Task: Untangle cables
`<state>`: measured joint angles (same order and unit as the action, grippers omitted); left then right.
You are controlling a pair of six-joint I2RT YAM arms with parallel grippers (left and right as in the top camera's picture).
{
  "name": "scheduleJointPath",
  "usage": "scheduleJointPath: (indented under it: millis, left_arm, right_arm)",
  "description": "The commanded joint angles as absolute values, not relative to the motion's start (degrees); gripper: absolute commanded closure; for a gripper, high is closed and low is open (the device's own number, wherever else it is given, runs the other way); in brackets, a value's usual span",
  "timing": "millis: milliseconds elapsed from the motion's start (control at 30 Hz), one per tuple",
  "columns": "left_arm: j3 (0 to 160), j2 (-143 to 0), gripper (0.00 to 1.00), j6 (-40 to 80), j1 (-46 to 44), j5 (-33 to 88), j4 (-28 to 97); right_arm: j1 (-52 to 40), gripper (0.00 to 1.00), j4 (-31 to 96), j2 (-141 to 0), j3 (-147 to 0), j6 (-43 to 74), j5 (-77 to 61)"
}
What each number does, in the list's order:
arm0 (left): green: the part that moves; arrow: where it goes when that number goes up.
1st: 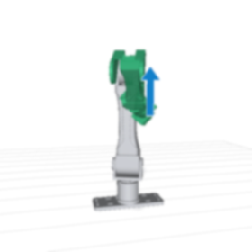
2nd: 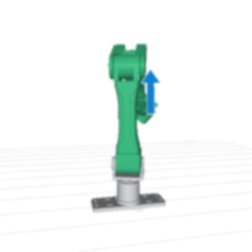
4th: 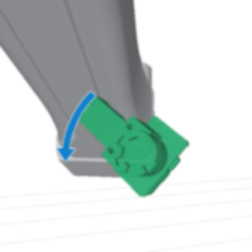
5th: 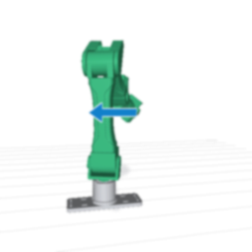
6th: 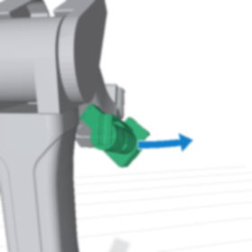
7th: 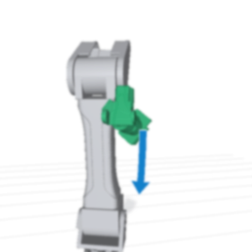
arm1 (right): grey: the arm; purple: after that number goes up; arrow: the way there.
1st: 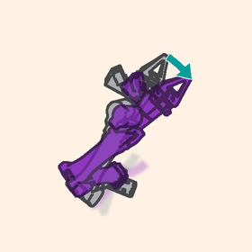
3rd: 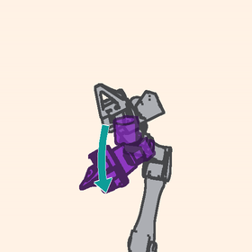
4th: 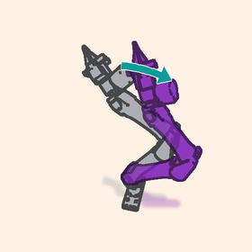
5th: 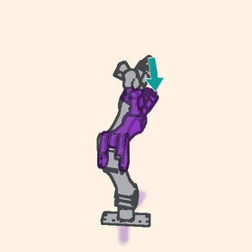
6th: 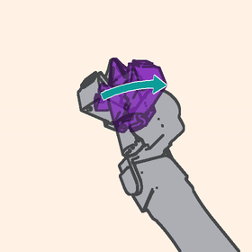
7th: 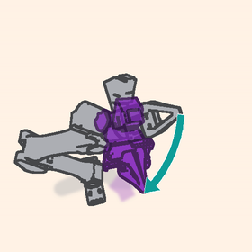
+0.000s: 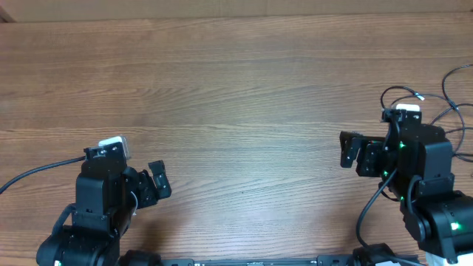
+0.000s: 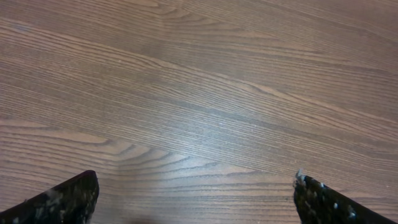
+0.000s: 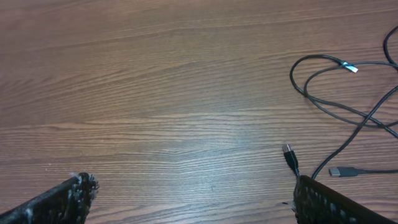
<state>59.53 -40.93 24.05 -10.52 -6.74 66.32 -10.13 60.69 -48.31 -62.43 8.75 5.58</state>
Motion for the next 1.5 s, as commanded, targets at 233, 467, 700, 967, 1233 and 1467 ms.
scheduleJointPath:
  millis: [233,467,700,967,1233,1467]
  left_arm:
    - [59.29,-40.86,0.00,24.86,-10.52,-7.90,66.17]
    - [59.29,-40.86,0.00,24.86,-10.52,-7.90,66.17]
    - [59.29,-40.86,0.01,24.86,-10.52,-7.90,66.17]
    - [59.29,-40.86,0.00,24.86,-10.52,-7.90,66.17]
    - [59.29,-40.86,0.01,24.86,-10.52,-7.90,66.17]
    - [59.29,-40.88,0.00,24.86,-10.52,-7.90,66.17]
  right_arm:
    - [-9.89,0.00,59.99,-45.41,-61.39,8.49,6.46]
    - [-7.03,0.00,47.55,-37.71,-51.09,8.54,3.66]
    - [-4.93,0.00,33.76,-25.85,-37.58,8.58,-0.84]
    - [-1.19,0.00,16.51,-12.58,-23.53,8.60,-6.50]
    - [-0.58,0.00,9.04,-7.94,-15.22,8.60,-10.68]
    - [-0.56,0.00,4.23,-7.75,-11.40,8.58,-10.81]
